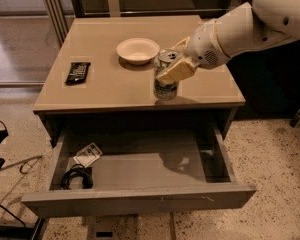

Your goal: Place 7up can into top drawer

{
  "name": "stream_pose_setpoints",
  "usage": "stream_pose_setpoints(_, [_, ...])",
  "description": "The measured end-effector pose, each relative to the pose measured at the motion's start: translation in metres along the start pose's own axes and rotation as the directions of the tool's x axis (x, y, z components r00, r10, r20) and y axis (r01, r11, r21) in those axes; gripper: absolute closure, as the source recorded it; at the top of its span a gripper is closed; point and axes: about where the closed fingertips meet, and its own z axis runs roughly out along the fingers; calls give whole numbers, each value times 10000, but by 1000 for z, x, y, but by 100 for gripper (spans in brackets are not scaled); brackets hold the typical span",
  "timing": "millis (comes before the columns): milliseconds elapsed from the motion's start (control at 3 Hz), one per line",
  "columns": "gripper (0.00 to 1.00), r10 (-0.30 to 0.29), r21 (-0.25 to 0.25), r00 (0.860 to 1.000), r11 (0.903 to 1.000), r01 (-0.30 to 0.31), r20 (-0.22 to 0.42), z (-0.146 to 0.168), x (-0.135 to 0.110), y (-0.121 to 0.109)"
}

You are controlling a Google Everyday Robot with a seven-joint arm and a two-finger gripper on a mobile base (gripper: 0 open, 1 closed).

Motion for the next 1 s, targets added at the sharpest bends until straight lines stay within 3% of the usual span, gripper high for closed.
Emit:
stream_pose_setpoints(333, [100, -423, -303, 9986, 9986, 432, 304, -33, -14, 34])
stream_pose_setpoints(667, [100, -768, -196, 9951, 9968, 781, 621, -47, -9, 69])
stream_pose_setpoints(1000, [100, -275, -227, 9996, 9994, 277, 77, -11, 55, 93])
